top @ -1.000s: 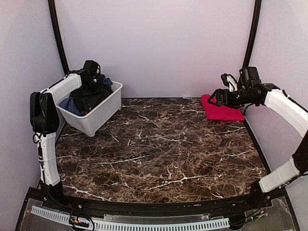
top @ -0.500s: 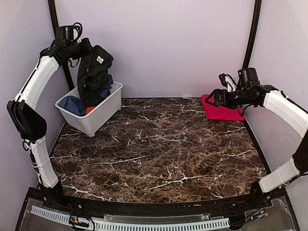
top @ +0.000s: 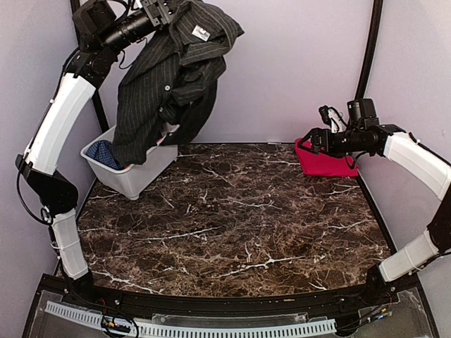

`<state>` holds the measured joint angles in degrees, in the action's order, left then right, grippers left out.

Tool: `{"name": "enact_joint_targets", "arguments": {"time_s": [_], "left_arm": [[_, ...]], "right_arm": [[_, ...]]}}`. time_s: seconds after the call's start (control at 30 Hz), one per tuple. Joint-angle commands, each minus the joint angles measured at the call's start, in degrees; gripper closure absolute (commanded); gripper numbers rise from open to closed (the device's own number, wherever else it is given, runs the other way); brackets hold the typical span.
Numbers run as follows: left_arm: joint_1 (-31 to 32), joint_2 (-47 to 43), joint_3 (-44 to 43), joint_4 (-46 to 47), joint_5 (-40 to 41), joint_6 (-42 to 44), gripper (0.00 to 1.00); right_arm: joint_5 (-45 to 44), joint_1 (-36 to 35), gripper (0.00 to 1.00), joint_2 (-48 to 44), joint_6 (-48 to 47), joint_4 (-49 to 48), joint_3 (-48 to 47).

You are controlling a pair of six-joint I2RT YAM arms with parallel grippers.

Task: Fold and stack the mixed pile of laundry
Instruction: Place the crumpled shirt at the center of the board.

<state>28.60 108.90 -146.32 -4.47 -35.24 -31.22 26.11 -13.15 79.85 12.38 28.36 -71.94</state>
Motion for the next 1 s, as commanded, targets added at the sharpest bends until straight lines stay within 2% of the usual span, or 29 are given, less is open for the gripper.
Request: {"name": "enact_joint_targets", "arguments": {"time_s": [0.0, 0.1, 0.17, 0.27, 0.37, 0.5, 0.6, 0.63, 0.7, 0.73, 0.8, 0.83, 0.9, 0.93, 0.97], "left_arm": [[5.6, 2.8, -1.7, 7.0, -11.4, -2.6, 1.0], [8.9, 3.9, -1.4, 4.2, -11.3, -0.5, 1.0], [8.7, 4.3, -1.2, 0.4, -9.3, 0.6, 1.0], [6.6, 4.3, -1.1, -2.5, -2.4, 2.2, 1.0], [2.8, 4.8, -0.8, -1.2, 1.2, -2.3, 1.0], [-0.5, 8.1, -0.6, 8.5, -6.7, -12.0, 1.0], [0.4, 7.9, 1.5, 6.1, -10.0, -10.3, 1.0], [0.6, 6.4, 3.0, 2.4, -11.1, -8.0, 1.0], [1.5, 1.6, 12.5, -0.2, -10.9, -4.3, 1.0], [2.7, -0.7, 22.5, -0.3, -10.2, -2.7, 1.0], [5.9, -7.4, 35.8, -2.4, -5.4, 4.8, 0.97], [7.3, -10.6, 39.2, -6.8, -0.2, 10.9, 0.96], [13.0, -12.8, 45.9, -14.8, 6.2, 20.0, 0.87], [14.1, -13.2, 49.0, -19.3, 7.3, 24.4, 0.79], [15.0, -14.4, 50.7, -20.2, 7.9, 25.5, 0.73]], "right_arm": [[0.9, -0.5, 0.02, 0.6, 0.8, -2.5, -0.1], [0.7, -0.5, 0.01, 0.6, 0.7, -2.5, 0.1], [0.7, -0.6, 0.01, 0.8, 0.5, -2.4, 0.1], [0.7, -0.6, 0.01, 1.1, 0.5, -2.6, 0.1], [0.7, -0.6, 0.02, 1.5, 0.4, -2.6, -0.1], [0.6, -0.6, 0.01, 2.2, 0.4, -2.7, -0.7], [0.2, -0.6, 0.02, 2.5, 0.0, -2.4, -1.1], [0.0, -0.6, 0.01, 2.5, -0.1, -2.4, -1.0], [-0.3, -0.6, 0.01, 2.6, -0.5, -2.3, -0.9], [-0.3, -0.5, 0.01, 2.7, -0.7, -2.2, -0.7], [-0.3, -0.6, 0.01, 3.1, -1.0, -2.1, -0.4], [-0.4, -0.5, 0.01, 3.1, -1.3, -2.2, -0.1], [-0.6, -0.6, 0.01, 3.1, -1.5, -2.2, 0.6], [-0.6, -0.5, 0.01, 3.1, -1.6, -2.1, 0.9], [-0.5, -0.5, 0.02, 3.0, -1.7, -2.1, 1.3]]}}
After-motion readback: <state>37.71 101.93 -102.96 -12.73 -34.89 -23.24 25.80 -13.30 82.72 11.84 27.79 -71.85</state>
